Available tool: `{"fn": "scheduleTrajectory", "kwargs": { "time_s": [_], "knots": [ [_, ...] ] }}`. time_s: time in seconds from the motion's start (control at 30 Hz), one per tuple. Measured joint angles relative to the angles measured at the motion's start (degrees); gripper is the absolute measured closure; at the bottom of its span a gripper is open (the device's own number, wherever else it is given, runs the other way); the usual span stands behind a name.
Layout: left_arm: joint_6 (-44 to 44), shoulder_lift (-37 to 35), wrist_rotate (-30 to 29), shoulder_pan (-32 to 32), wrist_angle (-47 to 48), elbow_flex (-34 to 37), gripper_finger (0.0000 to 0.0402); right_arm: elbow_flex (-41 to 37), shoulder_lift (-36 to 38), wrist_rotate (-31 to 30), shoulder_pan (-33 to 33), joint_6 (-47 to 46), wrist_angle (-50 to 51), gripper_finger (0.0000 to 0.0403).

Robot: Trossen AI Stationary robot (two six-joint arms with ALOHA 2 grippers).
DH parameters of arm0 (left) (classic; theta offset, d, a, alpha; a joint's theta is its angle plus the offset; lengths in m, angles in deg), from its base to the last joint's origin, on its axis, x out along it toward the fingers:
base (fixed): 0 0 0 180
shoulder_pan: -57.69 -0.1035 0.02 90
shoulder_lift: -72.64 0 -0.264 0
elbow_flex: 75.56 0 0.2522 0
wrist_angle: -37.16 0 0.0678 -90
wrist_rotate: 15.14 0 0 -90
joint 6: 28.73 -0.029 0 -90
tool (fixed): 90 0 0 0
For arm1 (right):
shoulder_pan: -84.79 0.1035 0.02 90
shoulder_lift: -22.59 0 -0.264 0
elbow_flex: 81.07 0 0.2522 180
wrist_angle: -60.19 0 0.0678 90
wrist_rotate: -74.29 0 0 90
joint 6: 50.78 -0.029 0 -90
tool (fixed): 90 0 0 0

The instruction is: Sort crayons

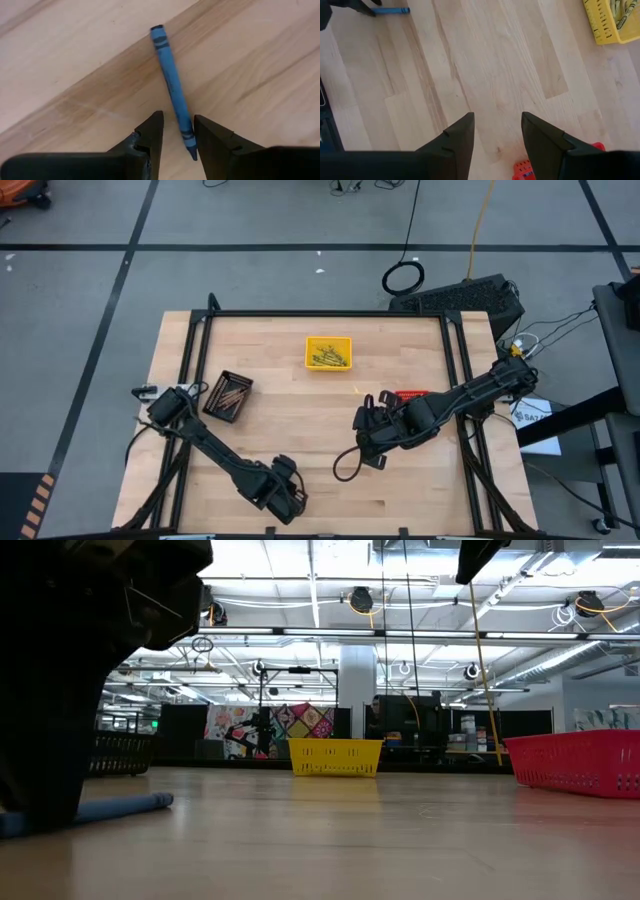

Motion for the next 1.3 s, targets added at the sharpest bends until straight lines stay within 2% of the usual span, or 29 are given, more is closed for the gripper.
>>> {"fn": "scheduleTrajectory", "kwargs": {
  "time_s": [0.37, 0.73, 1.3],
  "knots": [
    [-0.3, 0.1, 0.5, 0.0, 6.1, -0.1, 0.0292, 0.0, 0.0, 0.0, 0.0, 0.5, -0.6, 0.0252],
    [-3.2, 0.0, 0.6, 0.0, 6.7, 0.0, 0.0393, 0.0, 0.0, 0.0, 0.0, 1.6, -1.5, 0.0252],
    [-13.3, 0.0, -3.6, 0.7, 6.4, 0.1, 0.0393, 0.0, 0.0, 0.3, 0.0, 1.4, -1.4, 0.0252]
  ]
}}
